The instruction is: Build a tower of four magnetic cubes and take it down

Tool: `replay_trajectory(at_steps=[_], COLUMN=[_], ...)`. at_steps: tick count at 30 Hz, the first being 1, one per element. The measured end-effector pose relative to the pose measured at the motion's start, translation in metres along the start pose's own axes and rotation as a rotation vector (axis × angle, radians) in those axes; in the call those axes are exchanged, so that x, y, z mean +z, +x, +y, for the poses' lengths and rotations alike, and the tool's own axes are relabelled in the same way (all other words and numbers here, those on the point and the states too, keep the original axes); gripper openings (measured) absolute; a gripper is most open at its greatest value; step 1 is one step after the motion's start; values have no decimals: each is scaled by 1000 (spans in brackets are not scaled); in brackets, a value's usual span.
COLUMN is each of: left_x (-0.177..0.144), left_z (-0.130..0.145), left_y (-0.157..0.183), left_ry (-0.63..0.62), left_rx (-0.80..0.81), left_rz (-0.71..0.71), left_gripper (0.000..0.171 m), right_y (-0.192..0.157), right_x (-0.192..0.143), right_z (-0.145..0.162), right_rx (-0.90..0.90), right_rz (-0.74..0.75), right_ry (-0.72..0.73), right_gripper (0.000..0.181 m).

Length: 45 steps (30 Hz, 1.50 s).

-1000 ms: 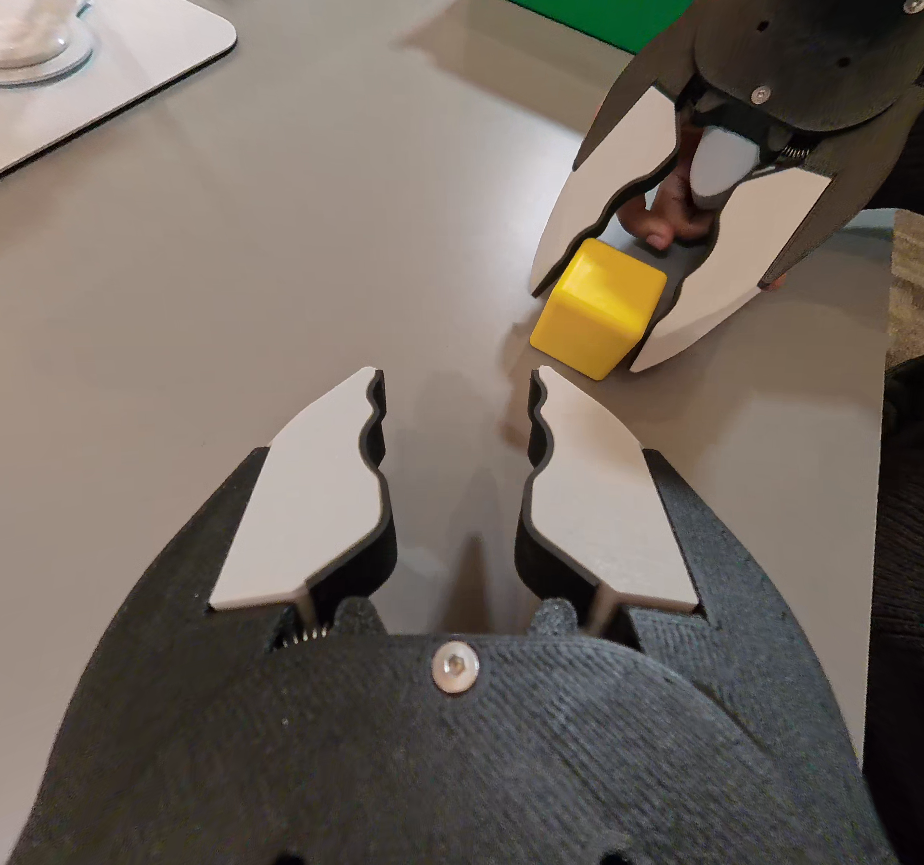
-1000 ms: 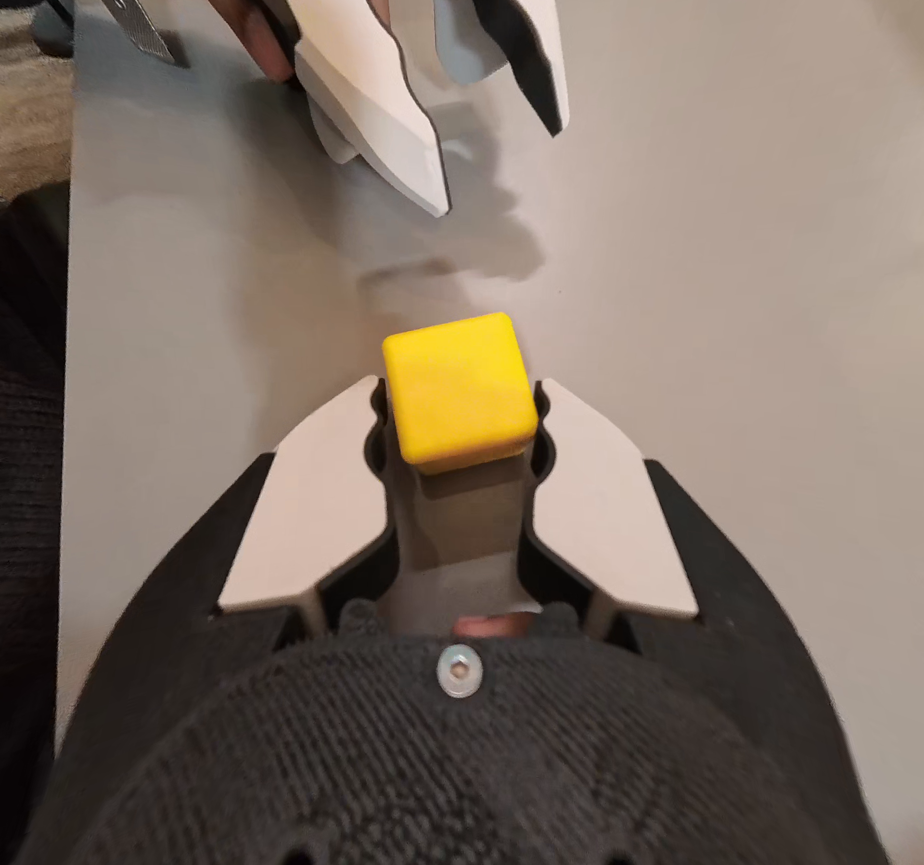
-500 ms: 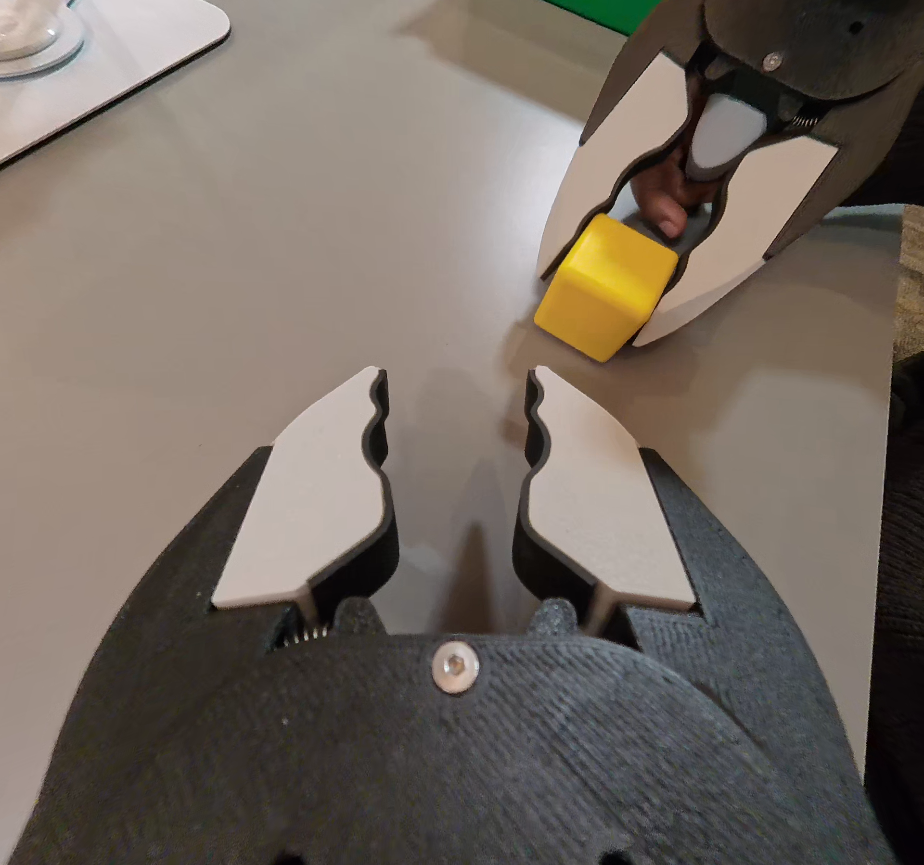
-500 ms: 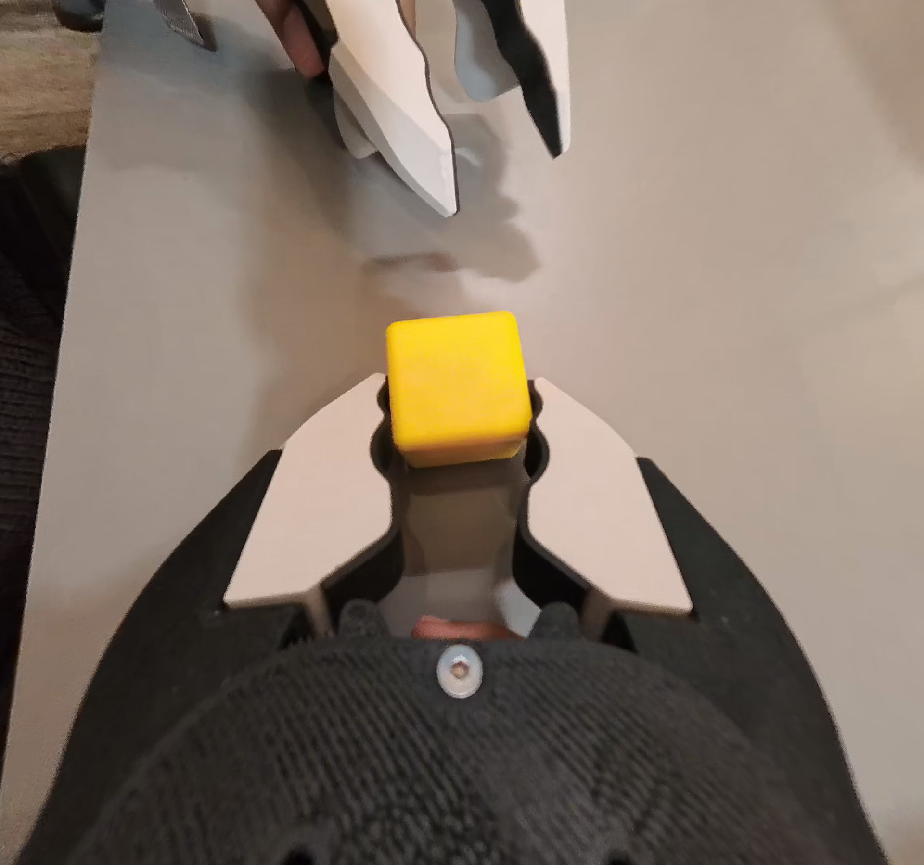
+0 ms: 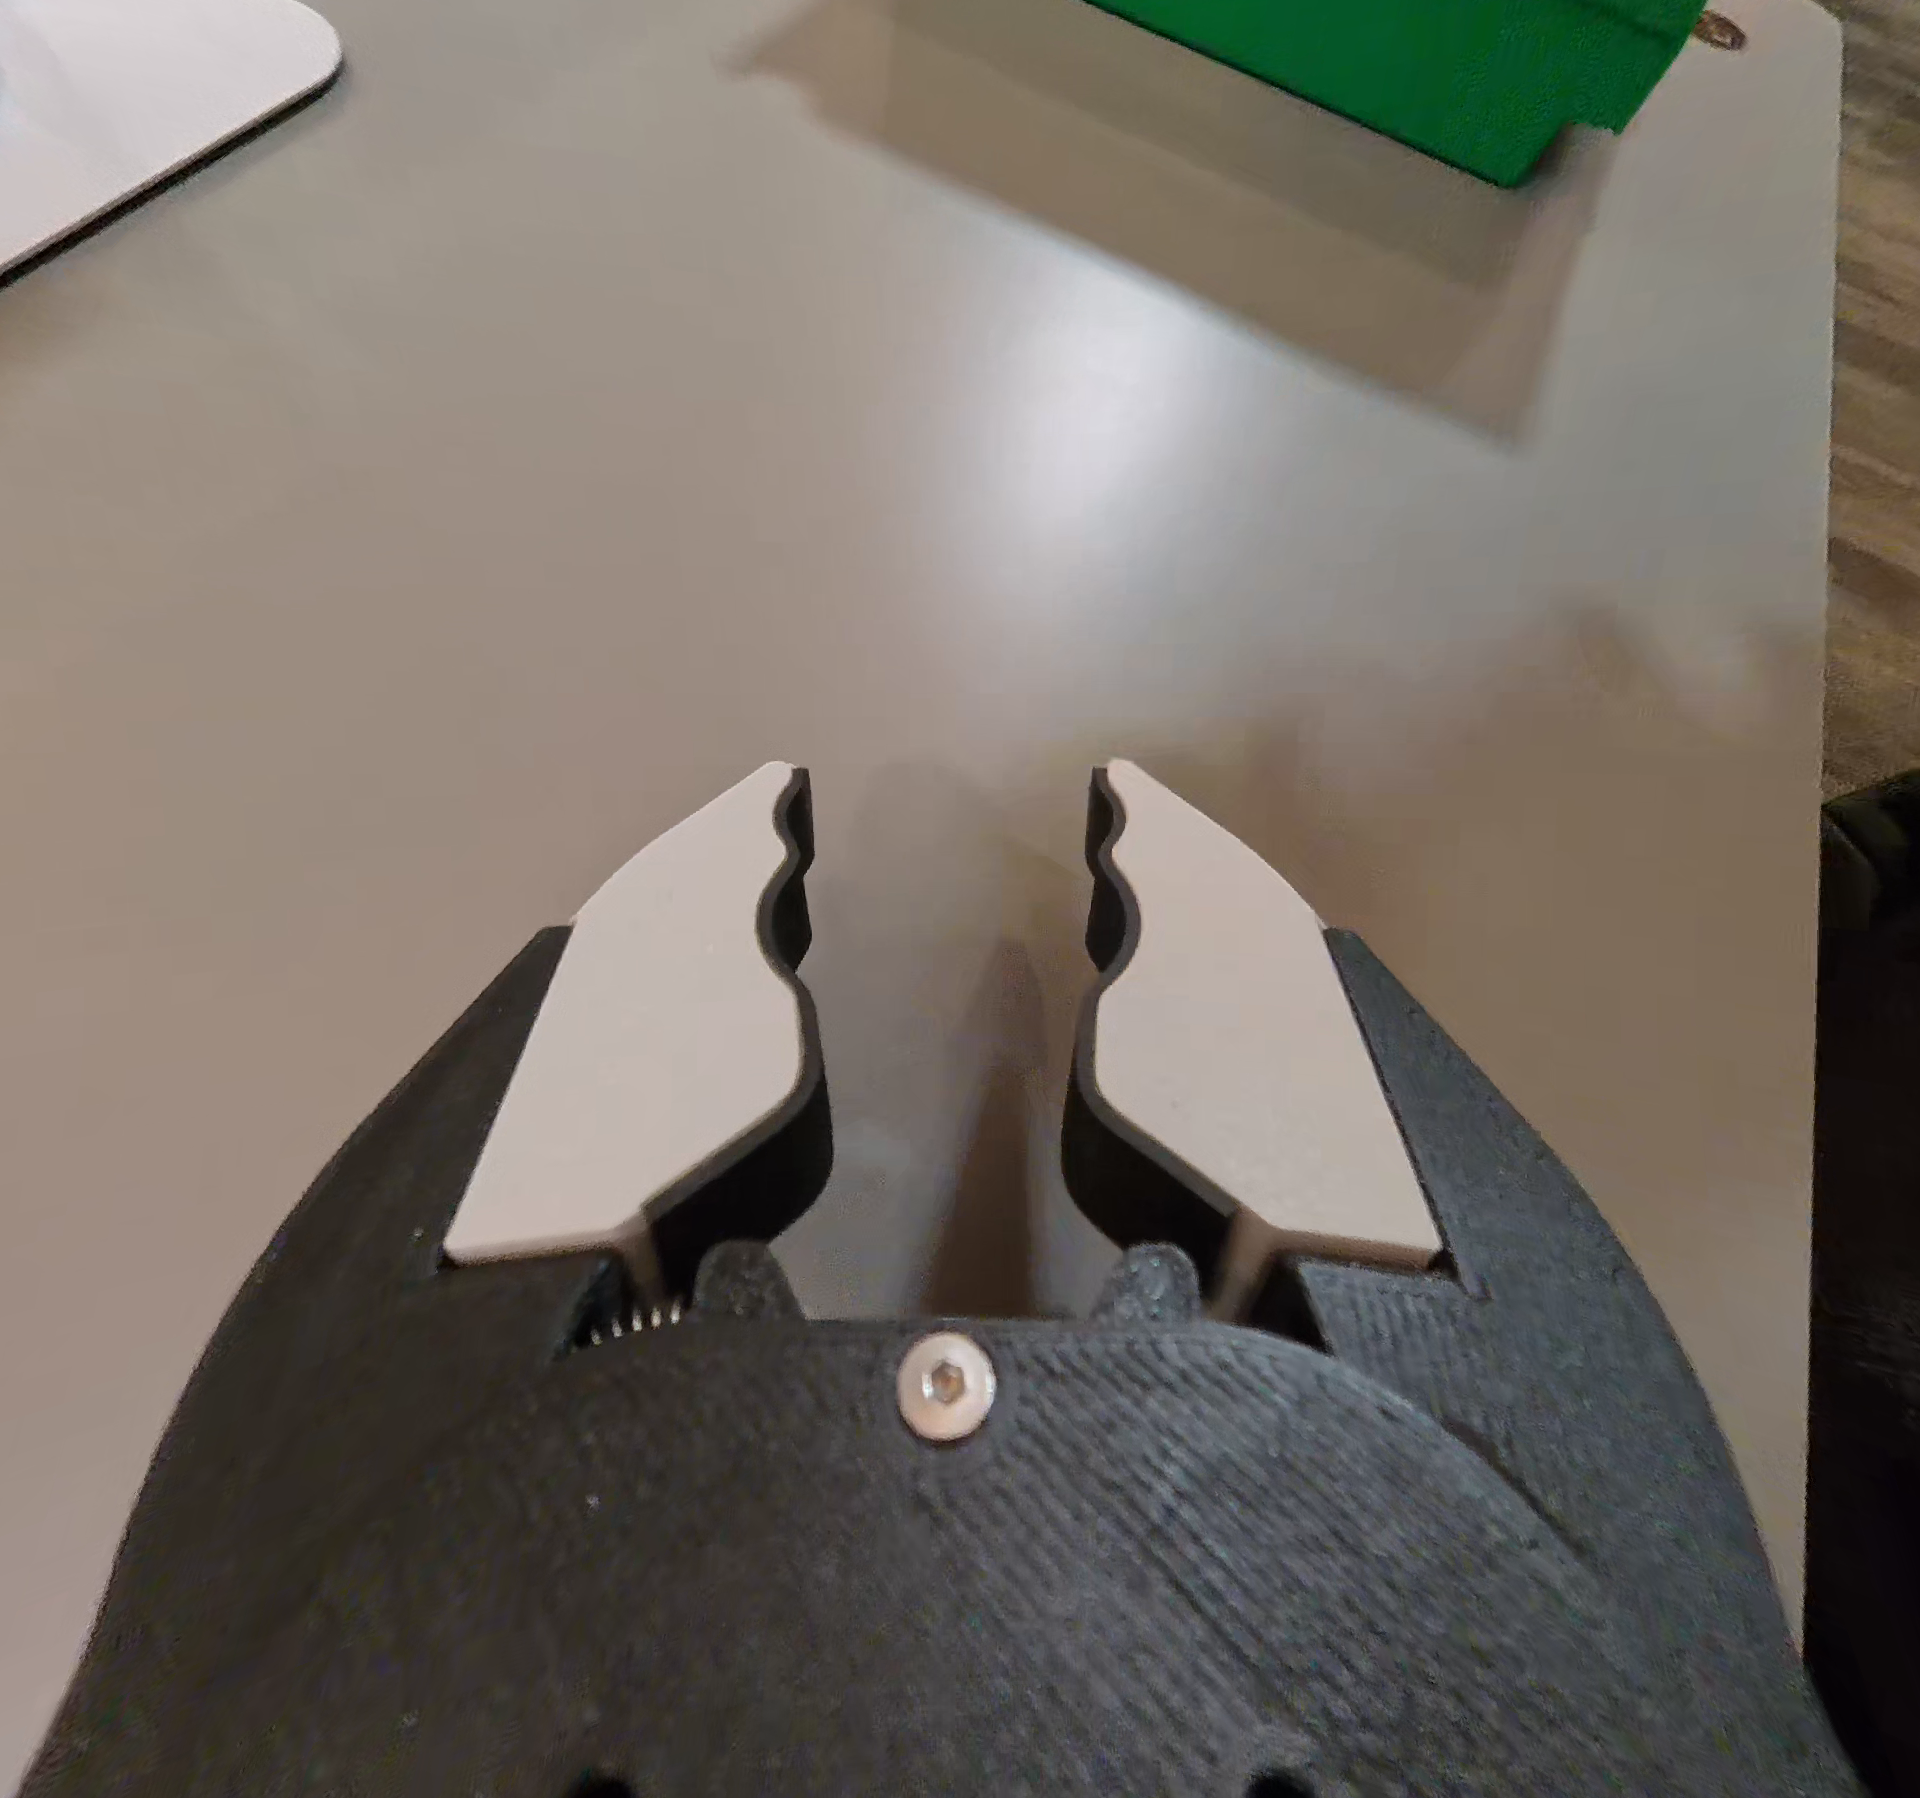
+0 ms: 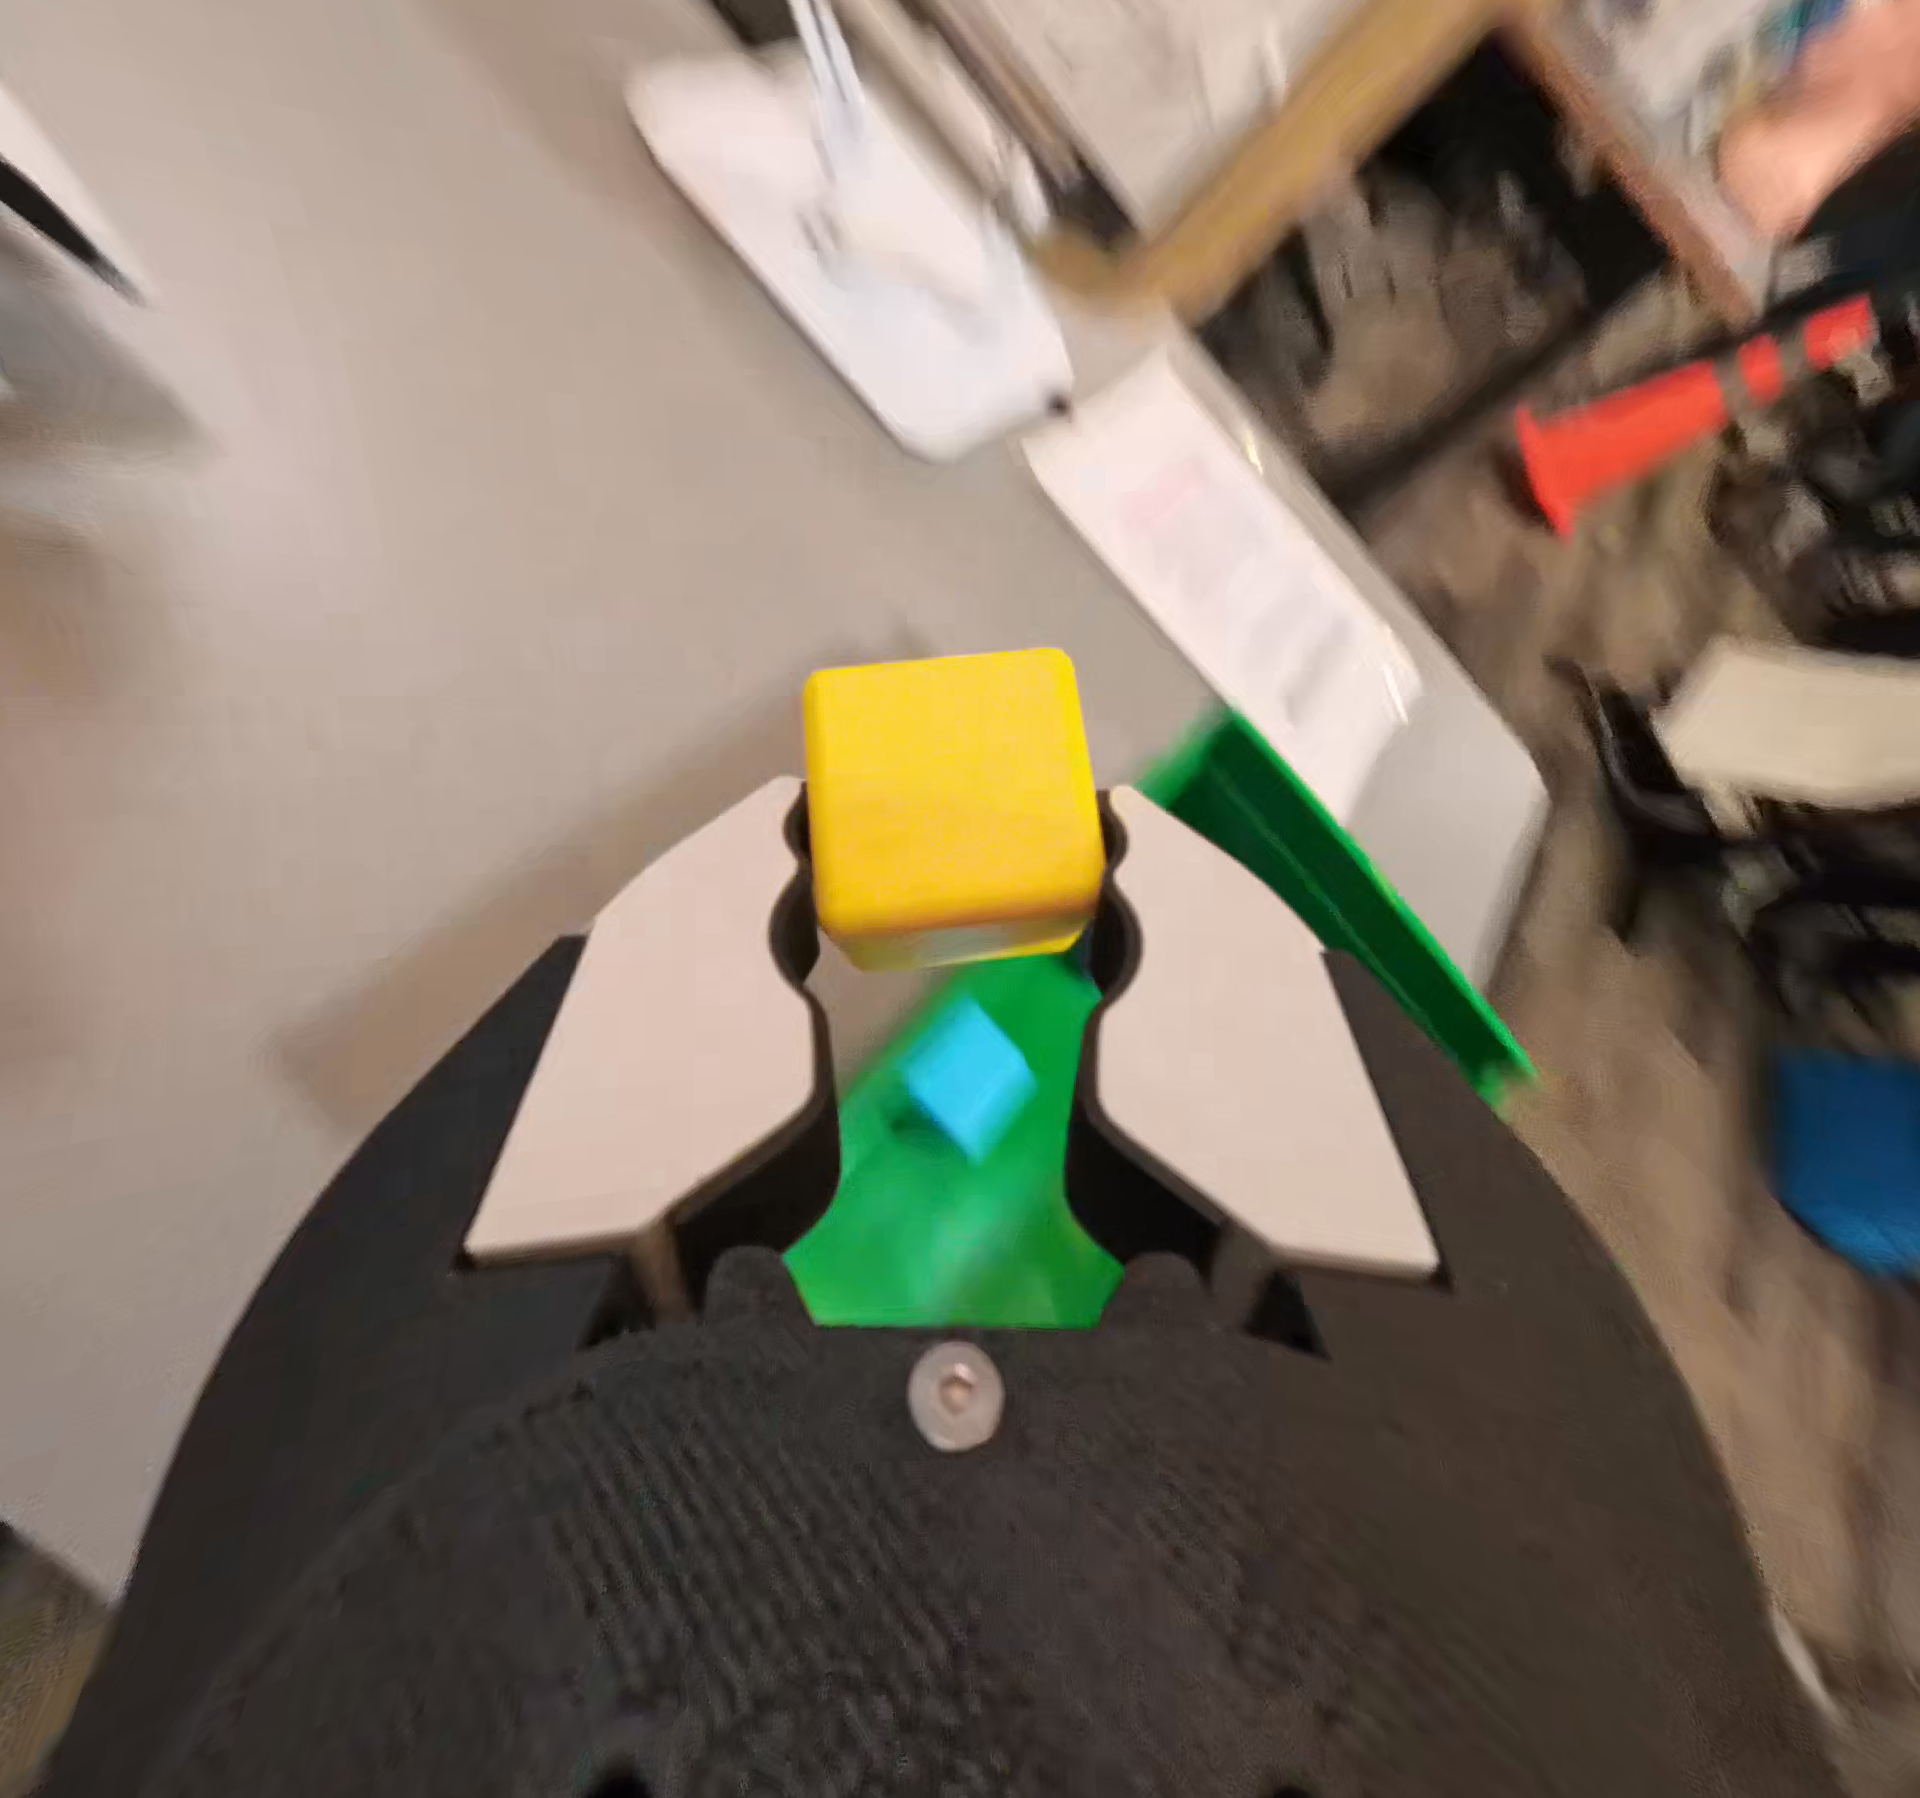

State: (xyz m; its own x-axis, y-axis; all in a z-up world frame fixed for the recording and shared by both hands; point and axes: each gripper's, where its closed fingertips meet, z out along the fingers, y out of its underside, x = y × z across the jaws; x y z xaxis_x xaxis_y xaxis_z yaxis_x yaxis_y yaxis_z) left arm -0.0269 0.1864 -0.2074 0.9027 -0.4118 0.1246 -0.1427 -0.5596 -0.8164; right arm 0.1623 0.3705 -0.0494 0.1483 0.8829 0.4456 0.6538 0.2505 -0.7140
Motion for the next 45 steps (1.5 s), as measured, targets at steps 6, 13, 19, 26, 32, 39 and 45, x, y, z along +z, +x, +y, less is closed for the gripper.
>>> replay_trajectory(at_steps=[6,13,19,26,32,39,45], left_x=[20,34,35,33,32,31,23], left_z=[-4,-8,-8,-11,-11,-13,-24], left_y=[10,16,18,17,17,13,4], left_ry=[-53,-79,-86,-62,-54,-43,17], left_rx=[64,95,111,85,79,71,30], left_rz=[17,12,13,31,36,10,-64], left_gripper=[52,52,52,51,51,51,49], right_y=[53,41,42,46,69,33,-24], right_x=[-34,-32,-28,-25,-32,-54,-61], right_z=[164,254,273,269,220,22,-39], right_rx=[82,-4,-77,-87,-34,377,471], right_rz=[-139,-283,-283,-245,-98,-146,-242], right_ry=[-621,-1038,-1198,-1195,-925,103,456], right_gripper=[52,52,51,53,45,40,50])
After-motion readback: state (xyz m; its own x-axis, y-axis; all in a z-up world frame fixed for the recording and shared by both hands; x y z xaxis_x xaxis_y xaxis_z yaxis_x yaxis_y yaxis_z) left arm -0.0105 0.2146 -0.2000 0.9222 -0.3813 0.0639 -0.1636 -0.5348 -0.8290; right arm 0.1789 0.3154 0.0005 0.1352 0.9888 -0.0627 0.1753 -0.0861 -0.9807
